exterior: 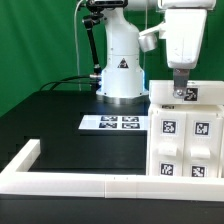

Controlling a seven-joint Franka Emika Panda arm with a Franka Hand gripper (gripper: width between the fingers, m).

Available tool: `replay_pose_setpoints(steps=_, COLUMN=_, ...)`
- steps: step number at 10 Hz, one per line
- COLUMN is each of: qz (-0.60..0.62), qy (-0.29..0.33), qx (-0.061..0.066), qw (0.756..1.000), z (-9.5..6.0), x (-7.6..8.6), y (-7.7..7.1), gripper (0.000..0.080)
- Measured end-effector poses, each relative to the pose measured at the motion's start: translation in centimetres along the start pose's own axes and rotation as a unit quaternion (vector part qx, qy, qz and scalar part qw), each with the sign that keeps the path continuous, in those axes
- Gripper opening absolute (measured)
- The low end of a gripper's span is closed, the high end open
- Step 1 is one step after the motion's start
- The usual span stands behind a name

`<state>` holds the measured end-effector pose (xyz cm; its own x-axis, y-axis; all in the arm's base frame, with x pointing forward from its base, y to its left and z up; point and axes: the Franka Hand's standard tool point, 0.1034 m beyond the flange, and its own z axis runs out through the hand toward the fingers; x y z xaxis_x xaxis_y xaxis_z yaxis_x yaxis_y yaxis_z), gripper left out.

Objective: Assemble cabinet

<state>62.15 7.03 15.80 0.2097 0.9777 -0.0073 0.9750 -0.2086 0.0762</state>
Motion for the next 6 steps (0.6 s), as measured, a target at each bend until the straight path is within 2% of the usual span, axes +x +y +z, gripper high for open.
replay_pose_setpoints(steps=1, qz=0.001, qy=0.0, qx=0.0, qw=1.0, z=0.0, x=-0.03, y=0.01, gripper=0.0797)
replay_pose_setpoints(steps=3, qz=0.007, qy=0.0, qx=0.0, qw=1.0, z=0.02, x=-0.21, y=0.06, gripper=0.056)
replay_pose_setpoints(steps=6, qz=0.077, qy=0.001, qx=0.001, qw=0.997, z=0.03, x=-0.78, y=0.22, gripper=0.0564)
